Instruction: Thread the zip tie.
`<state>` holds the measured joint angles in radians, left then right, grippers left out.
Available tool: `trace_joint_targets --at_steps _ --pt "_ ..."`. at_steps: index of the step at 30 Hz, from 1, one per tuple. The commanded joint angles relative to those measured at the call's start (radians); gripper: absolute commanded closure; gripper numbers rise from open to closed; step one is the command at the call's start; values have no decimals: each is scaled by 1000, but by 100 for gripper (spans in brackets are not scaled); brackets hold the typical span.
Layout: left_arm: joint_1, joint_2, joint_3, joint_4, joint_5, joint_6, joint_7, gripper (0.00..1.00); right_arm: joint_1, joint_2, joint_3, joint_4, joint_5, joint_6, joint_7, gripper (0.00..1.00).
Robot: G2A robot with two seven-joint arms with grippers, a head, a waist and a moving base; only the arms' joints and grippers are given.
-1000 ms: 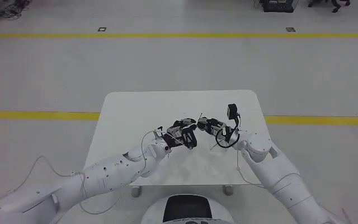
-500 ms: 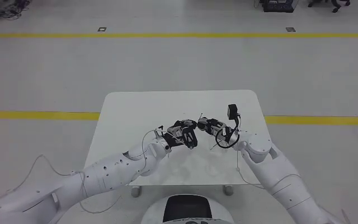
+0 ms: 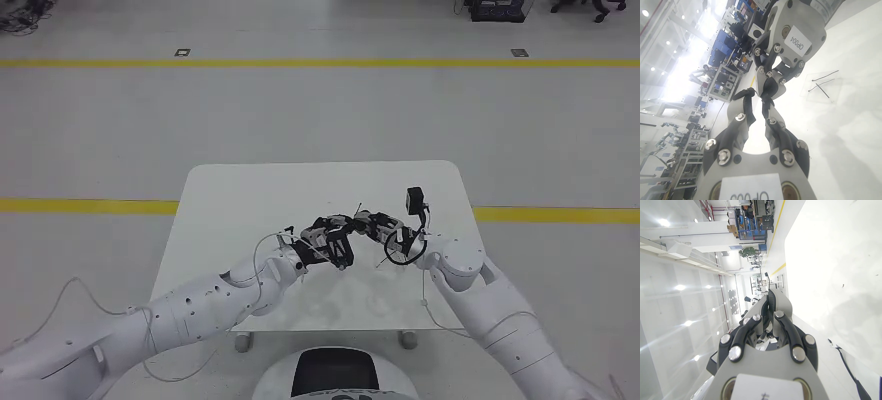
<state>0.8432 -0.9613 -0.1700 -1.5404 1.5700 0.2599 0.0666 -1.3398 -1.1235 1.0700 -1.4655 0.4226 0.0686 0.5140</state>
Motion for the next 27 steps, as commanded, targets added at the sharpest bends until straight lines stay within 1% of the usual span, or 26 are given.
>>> trace_joint_targets --at_steps 1,3,6,8,10,11,16,17,18,19,21,25,26,27 --pt "-1 -1 0 2 0 -4 -4 86 0 -1 2 0 0 -1 0 100" --pt "-2 -1 0 3 0 -9 -9 86 -1 -2 4 0 -2 -3 1 100" --pt "-2 -2 0 3 0 -12 -13 89 -2 -3 7 -1 -5 -5 3 100" --pt "-2 -3 0 2 0 -12 -14 93 -3 -3 9 -2 -7 -4 6 100" --pt "-2 -3 0 3 0 -11 -14 95 -4 -4 10 -2 -8 -3 8 100" --pt "-2 -3 0 3 0 -12 -14 100 -4 -4 11 -2 -9 -2 9 100" --pt "-2 -4 0 3 0 -15 -14 100 -4 -7 13 -1 -11 -1 13 100" --pt "-1 -4 0 3 0 -15 -14 100 -4 -7 13 0 -11 -1 13 93" --pt "2 -4 0 4 0 -12 -14 100 -4 -8 14 0 -12 0 14 57" --pt "4 -4 0 4 0 -7 -15 100 -4 -8 15 1 -12 0 14 0" --pt "10 -4 0 4 0 5 -20 100 -5 -9 19 4 -9 -2 12 0" --pt "32 0 0 -10 0 45 -49 100 -11 -8 34 9 -7 -12 4 0" --pt "42 1 -3 -21 -8 47 -47 100 -14 -8 39 9 -8 -15 2 0" --pt "51 3 -15 -26 -37 40 -42 100 -17 -8 42 9 -8 -18 0 0"
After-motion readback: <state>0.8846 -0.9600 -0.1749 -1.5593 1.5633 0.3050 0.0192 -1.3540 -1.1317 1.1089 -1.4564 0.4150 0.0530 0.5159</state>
